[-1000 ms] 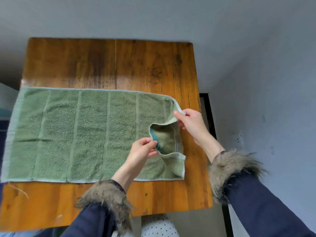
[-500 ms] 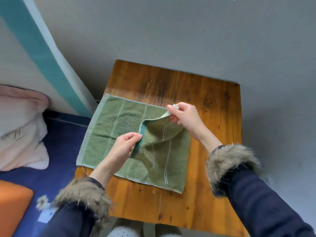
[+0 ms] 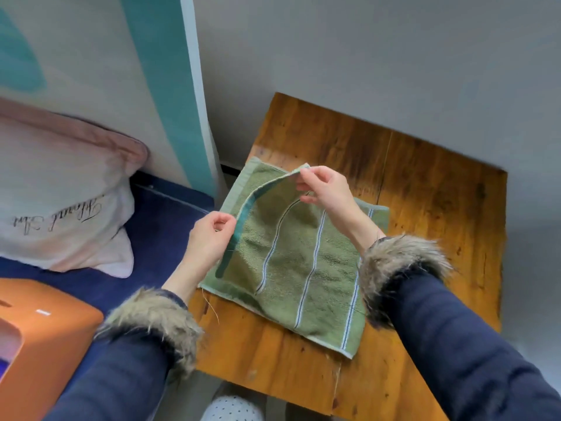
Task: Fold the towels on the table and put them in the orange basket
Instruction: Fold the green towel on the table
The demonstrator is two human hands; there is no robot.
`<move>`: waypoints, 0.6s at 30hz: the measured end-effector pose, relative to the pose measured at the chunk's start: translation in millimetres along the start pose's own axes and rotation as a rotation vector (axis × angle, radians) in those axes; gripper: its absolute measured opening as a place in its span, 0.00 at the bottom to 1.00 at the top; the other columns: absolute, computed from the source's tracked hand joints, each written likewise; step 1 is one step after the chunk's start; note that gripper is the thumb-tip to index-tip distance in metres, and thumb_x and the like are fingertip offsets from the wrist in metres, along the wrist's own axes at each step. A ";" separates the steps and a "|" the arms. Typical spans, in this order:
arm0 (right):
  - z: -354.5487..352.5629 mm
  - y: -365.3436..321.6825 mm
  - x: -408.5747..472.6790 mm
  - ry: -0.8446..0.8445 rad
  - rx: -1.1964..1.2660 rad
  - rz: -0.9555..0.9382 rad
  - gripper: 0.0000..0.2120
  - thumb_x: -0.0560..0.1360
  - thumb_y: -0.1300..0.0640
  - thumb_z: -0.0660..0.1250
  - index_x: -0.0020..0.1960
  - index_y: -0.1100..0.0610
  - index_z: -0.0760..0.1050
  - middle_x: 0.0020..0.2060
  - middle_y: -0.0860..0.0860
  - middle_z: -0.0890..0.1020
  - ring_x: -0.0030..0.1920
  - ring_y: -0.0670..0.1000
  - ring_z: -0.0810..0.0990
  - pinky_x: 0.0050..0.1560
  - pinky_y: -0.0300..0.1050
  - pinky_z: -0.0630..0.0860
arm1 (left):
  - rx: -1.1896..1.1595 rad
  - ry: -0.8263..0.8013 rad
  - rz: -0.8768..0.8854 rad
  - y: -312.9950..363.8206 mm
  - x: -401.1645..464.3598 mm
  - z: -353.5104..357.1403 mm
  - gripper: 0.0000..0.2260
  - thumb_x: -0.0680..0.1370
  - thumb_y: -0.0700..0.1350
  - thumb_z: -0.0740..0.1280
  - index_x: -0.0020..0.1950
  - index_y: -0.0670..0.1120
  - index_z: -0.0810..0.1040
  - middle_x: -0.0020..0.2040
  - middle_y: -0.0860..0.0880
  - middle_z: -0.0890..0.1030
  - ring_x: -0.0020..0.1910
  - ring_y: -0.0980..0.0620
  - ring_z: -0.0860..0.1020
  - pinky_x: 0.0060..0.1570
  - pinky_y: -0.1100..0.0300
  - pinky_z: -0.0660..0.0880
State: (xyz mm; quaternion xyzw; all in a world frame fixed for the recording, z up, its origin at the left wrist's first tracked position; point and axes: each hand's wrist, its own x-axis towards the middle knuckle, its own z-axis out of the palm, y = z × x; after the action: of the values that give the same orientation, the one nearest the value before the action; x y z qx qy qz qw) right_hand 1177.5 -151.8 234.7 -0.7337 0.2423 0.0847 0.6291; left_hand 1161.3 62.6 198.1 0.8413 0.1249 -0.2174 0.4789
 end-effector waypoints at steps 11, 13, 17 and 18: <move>-32.8 112.2 8.4 -0.016 -1.038 0.039 0.26 0.78 0.55 0.59 0.74 0.58 0.58 0.74 0.58 0.59 0.75 0.57 0.55 0.74 0.54 0.54 | 0.610 -0.169 0.387 -43.6 -24.8 64.8 0.18 0.79 0.43 0.60 0.69 0.44 0.67 0.70 0.44 0.65 0.72 0.46 0.60 0.69 0.51 0.59; -42.8 126.4 8.1 -0.077 -1.169 0.054 0.32 0.78 0.51 0.61 0.76 0.53 0.51 0.76 0.55 0.50 0.76 0.57 0.47 0.74 0.58 0.51 | 0.740 -0.282 0.411 -46.0 -29.3 81.4 0.22 0.80 0.47 0.58 0.74 0.46 0.60 0.75 0.45 0.57 0.76 0.46 0.50 0.73 0.47 0.46; -57.6 146.1 4.7 -0.219 -1.310 0.027 0.36 0.77 0.42 0.59 0.76 0.47 0.40 0.76 0.50 0.38 0.76 0.54 0.39 0.73 0.64 0.49 | 1.059 -0.423 0.445 -47.2 -27.5 108.2 0.29 0.79 0.57 0.55 0.77 0.51 0.48 0.77 0.43 0.46 0.76 0.41 0.43 0.66 0.35 0.34; -60.5 149.0 4.7 -0.224 -1.318 0.022 0.37 0.77 0.41 0.58 0.76 0.46 0.39 0.76 0.49 0.37 0.76 0.54 0.38 0.73 0.65 0.49 | 1.103 -0.432 0.448 -47.3 -25.5 113.4 0.30 0.79 0.59 0.54 0.77 0.51 0.46 0.77 0.42 0.45 0.75 0.39 0.42 0.66 0.34 0.34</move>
State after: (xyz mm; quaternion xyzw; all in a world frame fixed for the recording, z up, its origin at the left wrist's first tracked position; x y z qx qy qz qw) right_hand 1101.8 -224.9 113.0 -0.9489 0.0804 0.2970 0.0697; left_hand 1091.3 -10.9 124.2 0.9072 -0.2840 -0.3095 0.0232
